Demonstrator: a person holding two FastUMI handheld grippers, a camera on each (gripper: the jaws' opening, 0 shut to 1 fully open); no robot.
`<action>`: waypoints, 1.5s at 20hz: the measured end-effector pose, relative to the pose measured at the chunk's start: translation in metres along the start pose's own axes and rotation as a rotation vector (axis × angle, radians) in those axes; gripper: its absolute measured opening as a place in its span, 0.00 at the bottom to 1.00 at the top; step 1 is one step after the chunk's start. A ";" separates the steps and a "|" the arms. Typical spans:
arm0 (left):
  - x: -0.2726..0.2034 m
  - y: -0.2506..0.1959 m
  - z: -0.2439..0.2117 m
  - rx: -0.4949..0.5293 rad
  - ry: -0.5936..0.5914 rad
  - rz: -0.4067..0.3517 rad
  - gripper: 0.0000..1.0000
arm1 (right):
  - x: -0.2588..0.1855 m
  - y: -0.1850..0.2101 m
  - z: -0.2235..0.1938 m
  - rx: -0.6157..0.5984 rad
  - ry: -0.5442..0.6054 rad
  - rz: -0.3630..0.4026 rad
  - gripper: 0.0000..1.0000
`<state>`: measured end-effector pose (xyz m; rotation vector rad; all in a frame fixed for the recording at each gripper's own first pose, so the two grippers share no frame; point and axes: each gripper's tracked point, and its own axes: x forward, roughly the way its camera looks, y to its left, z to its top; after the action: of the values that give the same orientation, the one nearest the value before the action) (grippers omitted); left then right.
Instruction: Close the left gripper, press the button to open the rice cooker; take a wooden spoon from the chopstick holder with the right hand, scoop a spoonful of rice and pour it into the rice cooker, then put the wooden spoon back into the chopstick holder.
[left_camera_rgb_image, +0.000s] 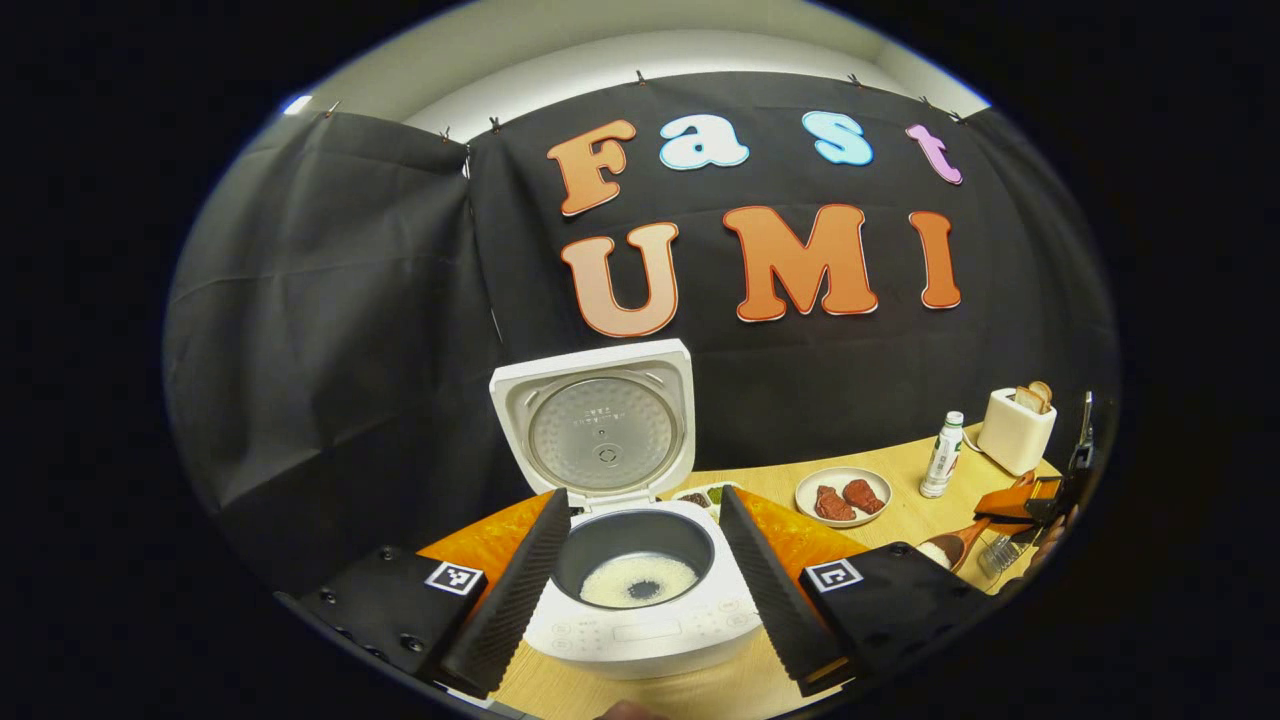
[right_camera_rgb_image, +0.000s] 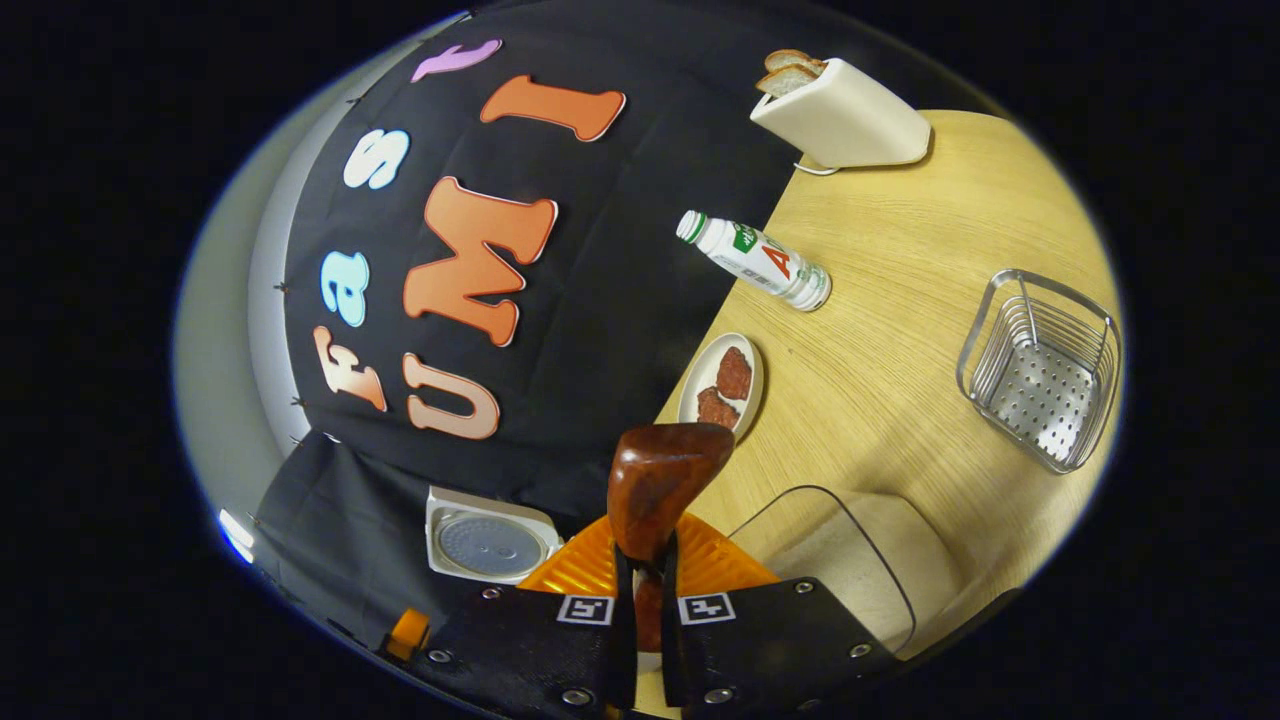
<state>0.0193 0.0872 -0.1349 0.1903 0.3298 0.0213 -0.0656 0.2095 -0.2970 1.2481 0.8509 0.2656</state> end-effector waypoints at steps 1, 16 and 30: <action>0.001 0.001 -0.001 -0.003 -0.001 0.003 1.00 | -0.001 0.006 0.005 0.008 -0.006 0.012 0.09; 0.001 0.052 0.009 -0.033 -0.078 0.054 1.00 | 0.047 0.135 -0.023 -0.012 0.007 0.190 0.09; -0.024 0.150 0.007 -0.077 -0.198 0.163 0.99 | 0.133 0.231 -0.138 -0.166 0.135 0.244 0.09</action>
<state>0.0005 0.2323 -0.0921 0.1409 0.1151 0.1747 -0.0108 0.4672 -0.1529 1.1867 0.7744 0.6108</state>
